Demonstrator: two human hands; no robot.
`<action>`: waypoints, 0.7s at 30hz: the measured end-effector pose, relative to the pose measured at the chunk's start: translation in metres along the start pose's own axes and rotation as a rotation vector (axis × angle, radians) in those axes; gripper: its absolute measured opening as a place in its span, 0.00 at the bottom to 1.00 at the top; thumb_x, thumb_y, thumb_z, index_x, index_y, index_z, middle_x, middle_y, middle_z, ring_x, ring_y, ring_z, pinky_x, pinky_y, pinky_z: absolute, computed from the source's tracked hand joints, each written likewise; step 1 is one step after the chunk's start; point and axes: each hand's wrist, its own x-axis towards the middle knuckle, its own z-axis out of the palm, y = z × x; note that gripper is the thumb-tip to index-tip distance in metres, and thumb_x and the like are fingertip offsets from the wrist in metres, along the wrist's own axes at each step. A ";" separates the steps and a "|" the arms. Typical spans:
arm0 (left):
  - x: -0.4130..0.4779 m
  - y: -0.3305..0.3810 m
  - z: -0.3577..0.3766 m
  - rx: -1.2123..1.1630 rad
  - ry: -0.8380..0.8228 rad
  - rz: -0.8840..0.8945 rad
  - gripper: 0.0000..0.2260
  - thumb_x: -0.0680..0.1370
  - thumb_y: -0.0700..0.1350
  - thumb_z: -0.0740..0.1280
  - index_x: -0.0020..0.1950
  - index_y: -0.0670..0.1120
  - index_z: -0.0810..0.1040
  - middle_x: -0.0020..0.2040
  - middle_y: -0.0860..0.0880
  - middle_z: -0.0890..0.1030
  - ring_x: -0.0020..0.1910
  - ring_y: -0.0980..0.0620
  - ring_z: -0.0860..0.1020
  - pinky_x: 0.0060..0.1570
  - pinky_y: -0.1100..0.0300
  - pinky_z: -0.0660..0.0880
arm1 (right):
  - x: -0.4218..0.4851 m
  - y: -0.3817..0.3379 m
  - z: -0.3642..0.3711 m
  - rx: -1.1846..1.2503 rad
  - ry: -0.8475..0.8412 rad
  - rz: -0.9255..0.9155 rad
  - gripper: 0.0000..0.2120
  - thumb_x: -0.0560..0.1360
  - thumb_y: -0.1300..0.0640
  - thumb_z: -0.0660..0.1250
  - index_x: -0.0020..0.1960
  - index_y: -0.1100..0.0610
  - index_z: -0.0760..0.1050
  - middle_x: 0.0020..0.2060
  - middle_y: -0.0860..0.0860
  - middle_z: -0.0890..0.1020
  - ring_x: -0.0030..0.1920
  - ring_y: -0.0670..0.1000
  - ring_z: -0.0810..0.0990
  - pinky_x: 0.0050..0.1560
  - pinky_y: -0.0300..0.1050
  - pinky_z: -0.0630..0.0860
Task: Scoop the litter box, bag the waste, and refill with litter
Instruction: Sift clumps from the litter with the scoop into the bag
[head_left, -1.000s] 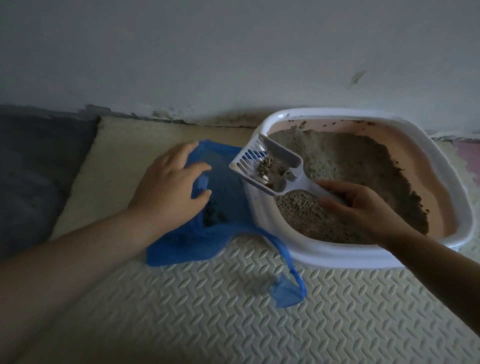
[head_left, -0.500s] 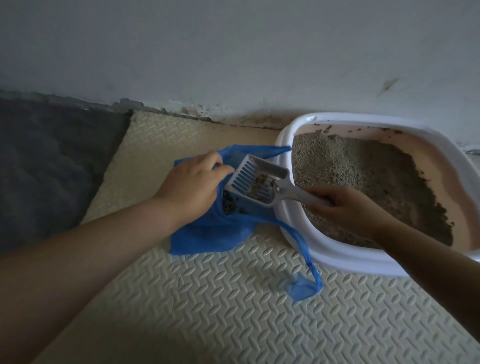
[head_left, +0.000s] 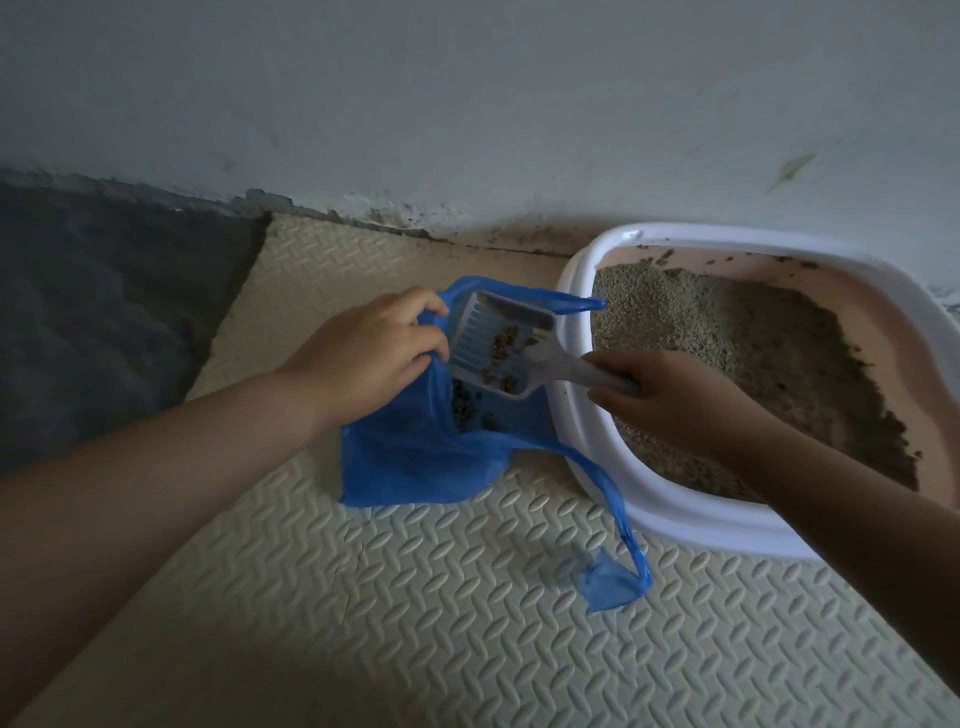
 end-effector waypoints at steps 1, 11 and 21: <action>-0.002 -0.001 -0.003 -0.027 0.012 0.007 0.06 0.76 0.40 0.67 0.49 0.49 0.82 0.64 0.48 0.73 0.52 0.50 0.76 0.42 0.59 0.69 | 0.001 -0.004 -0.001 -0.059 0.006 -0.022 0.12 0.77 0.53 0.64 0.59 0.43 0.76 0.37 0.44 0.80 0.35 0.45 0.77 0.40 0.44 0.73; -0.011 -0.004 -0.006 -0.223 0.074 -0.014 0.06 0.77 0.39 0.67 0.49 0.48 0.82 0.65 0.49 0.73 0.63 0.53 0.73 0.57 0.61 0.68 | 0.002 -0.022 0.009 -0.455 0.122 -0.205 0.21 0.81 0.52 0.56 0.73 0.42 0.61 0.55 0.49 0.79 0.52 0.54 0.79 0.41 0.44 0.72; -0.012 -0.005 -0.008 -0.252 0.086 -0.039 0.07 0.77 0.39 0.66 0.49 0.48 0.82 0.65 0.49 0.72 0.65 0.52 0.72 0.59 0.54 0.72 | -0.002 -0.012 0.019 -0.497 0.221 -0.272 0.23 0.74 0.59 0.70 0.67 0.48 0.73 0.40 0.53 0.81 0.33 0.58 0.79 0.27 0.42 0.67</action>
